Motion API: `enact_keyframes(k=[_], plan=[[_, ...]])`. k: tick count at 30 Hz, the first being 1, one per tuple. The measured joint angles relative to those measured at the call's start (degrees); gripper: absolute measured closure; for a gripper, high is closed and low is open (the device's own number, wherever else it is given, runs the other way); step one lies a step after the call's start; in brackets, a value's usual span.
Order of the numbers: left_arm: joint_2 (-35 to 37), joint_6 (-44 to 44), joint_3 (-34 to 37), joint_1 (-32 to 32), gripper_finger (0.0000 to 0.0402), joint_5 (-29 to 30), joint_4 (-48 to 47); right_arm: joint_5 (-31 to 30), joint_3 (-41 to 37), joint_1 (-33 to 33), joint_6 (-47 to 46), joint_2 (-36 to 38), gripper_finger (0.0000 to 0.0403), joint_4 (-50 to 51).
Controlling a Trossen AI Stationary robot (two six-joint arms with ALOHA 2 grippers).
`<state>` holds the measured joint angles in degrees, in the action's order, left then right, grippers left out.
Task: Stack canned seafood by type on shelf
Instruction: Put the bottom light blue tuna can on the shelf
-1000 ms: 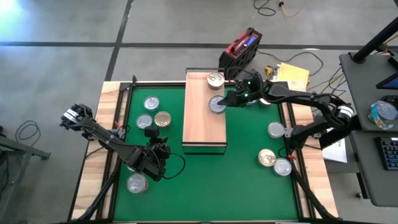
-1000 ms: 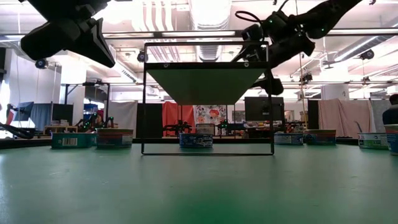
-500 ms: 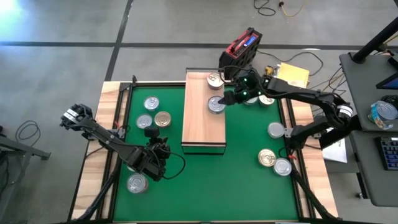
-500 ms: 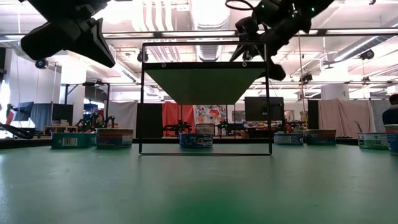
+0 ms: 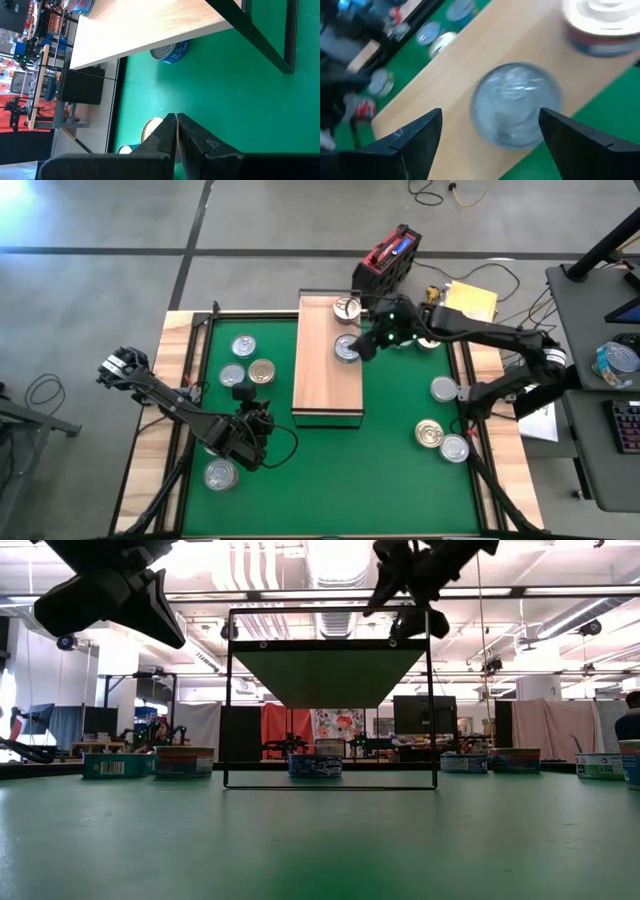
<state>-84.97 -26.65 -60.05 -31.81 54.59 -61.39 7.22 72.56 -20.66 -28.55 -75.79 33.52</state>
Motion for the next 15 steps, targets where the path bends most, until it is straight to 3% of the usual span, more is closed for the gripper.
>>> enact_keyframes(k=[4,7,10,15], plan=[[0.0,0.0,0.0,0.0,0.0401,0.0,0.0,-3.0,0.0,5.6,2.9,0.0,0.0111,0.2],[0.0,0.0,0.0,0.0,0.0401,0.0,0.0,-6.8,-0.4,10.0,4.8,0.0,0.0154,0.9],[0.0,0.1,0.0,0.0,0.0401,0.0,0.0,-9.9,-0.8,13.8,5.9,-0.1,0.0217,0.7],[0.0,0.4,0.0,0.0,0.0401,0.0,0.0,-18.6,-2.6,17.1,5.9,-1.9,0.0354,0.9]])
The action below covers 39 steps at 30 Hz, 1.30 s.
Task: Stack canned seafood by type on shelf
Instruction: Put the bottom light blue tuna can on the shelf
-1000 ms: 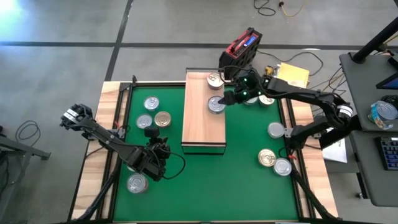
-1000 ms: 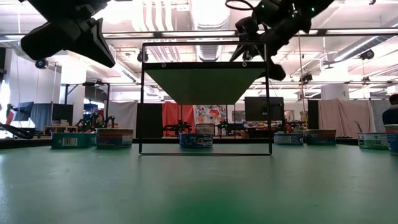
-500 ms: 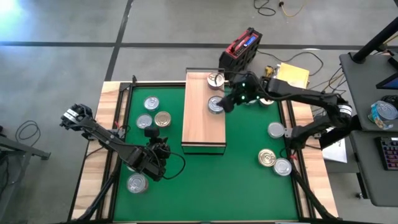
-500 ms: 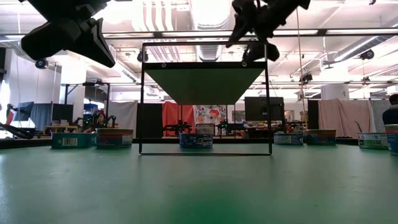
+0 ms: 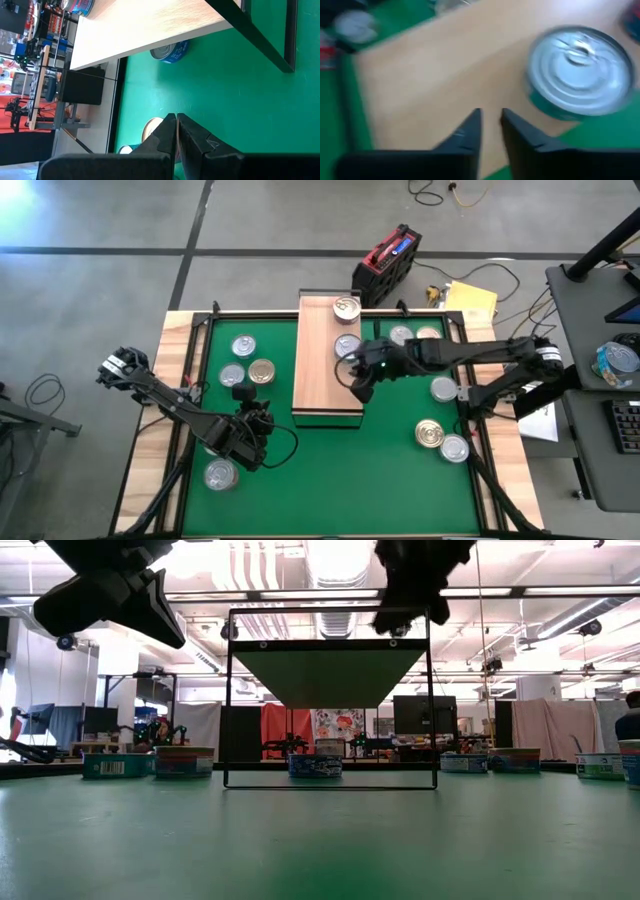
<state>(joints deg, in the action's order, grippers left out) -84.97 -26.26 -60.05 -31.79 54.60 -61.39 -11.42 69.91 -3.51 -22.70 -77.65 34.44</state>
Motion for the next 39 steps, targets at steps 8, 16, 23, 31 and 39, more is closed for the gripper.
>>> enact_keyframes(k=[8,16,23,31,39], plan=[[0.0,-0.4,0.0,0.0,0.0401,0.0,0.1,-6.6,-3.7,0.3,-0.5,-3.1,0.0393,-1.9],[0.0,-0.4,0.0,0.0,0.0401,0.1,0.4,-11.2,-4.0,-0.9,-0.2,-3.8,0.0394,-3.6],[0.0,-0.4,0.0,0.0,0.0401,0.1,0.8,-11.2,-3.9,-3.9,0.7,-3.8,0.0394,-3.9],[0.0,-0.4,0.0,0.0,0.0401,0.1,0.9,-10.9,-3.9,-6.3,0.9,-3.4,0.0394,-3.5],[0.0,-0.4,0.0,0.0,0.0401,0.1,0.9,1.8,-3.8,-4.6,-3.4,-1.5,0.0394,-3.9]])
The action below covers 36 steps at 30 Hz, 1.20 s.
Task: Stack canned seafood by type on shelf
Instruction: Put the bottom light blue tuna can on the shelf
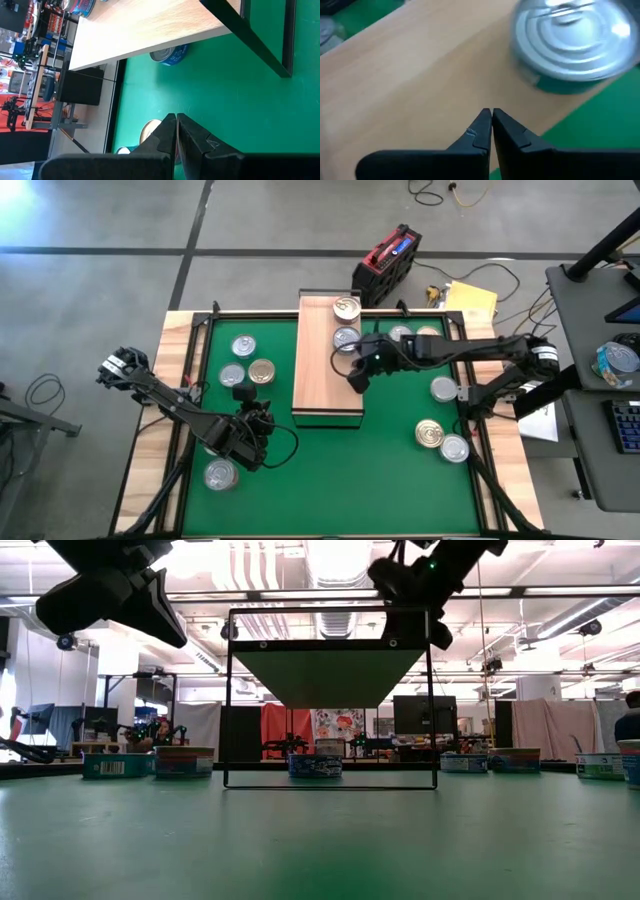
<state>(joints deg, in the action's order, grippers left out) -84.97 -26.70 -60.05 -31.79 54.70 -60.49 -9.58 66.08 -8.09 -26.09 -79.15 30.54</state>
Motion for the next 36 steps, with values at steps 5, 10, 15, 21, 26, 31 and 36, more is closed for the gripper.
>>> enact_keyframes(k=[5,10,15,21,26,31,36], plan=[[0.0,0.0,0.0,0.0,0.0401,0.0,0.0,-2.3,-0.1,2.1,0.0,-2.7,0.0394,-7.6],[0.0,-0.1,0.0,0.0,0.0401,0.0,0.0,-6.3,0.2,2.2,-1.0,-6.5,0.0394,-15.6],[0.0,-0.2,0.0,0.0,0.0401,0.0,0.0,-10.3,0.6,2.2,-1.0,-8.7,0.0394,-15.7],[0.0,-0.2,0.0,0.0,0.0401,0.0,0.0,-13.0,0.9,2.1,-1.0,-8.5,0.0394,-15.4],[0.0,-0.2,0.0,0.0,0.0401,0.0,0.0,-14.5,1.0,1.4,-0.9,-7.4,0.0394,-13.0],[0.0,-0.2,0.0,0.0,0.0401,0.0,0.0,-14.5,1.0,0.3,-0.9,-7.4,0.0394,-11.1],[0.0,-0.2,0.0,0.0,0.0401,0.0,0.0,-14.5,1.0,-0.2,-0.3,-7.4,0.0394,-10.5]])
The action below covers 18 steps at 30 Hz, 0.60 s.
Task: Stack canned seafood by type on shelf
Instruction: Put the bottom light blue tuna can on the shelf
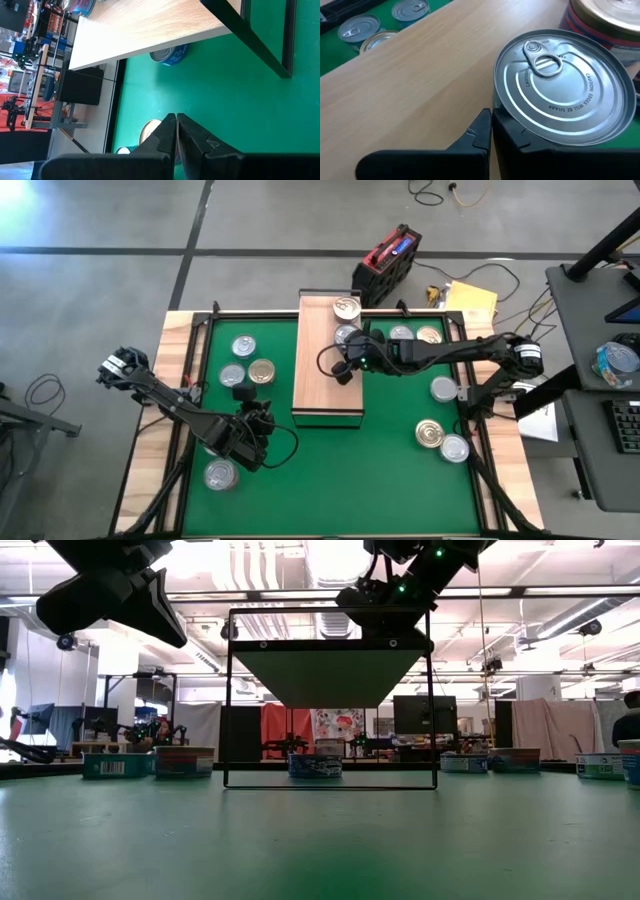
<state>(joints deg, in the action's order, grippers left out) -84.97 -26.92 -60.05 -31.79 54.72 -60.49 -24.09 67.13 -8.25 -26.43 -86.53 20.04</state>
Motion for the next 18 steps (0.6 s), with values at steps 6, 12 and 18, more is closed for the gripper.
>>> enact_keyframes(k=[6,12,18], plan=[[0.0,0.0,0.0,0.0,0.0401,0.0,0.0,0.0,0.0,-0.3,0.4,0.1,0.0394,-0.1],[0.0,-0.1,0.0,0.0,0.0401,0.0,0.0,0.0,0.0,-1.5,1.1,0.1,0.0394,-0.1],[0.0,-0.4,0.0,0.0,0.0401,0.0,0.0,0.6,0.0,-1.3,1.7,0.8,0.0394,-0.3]])
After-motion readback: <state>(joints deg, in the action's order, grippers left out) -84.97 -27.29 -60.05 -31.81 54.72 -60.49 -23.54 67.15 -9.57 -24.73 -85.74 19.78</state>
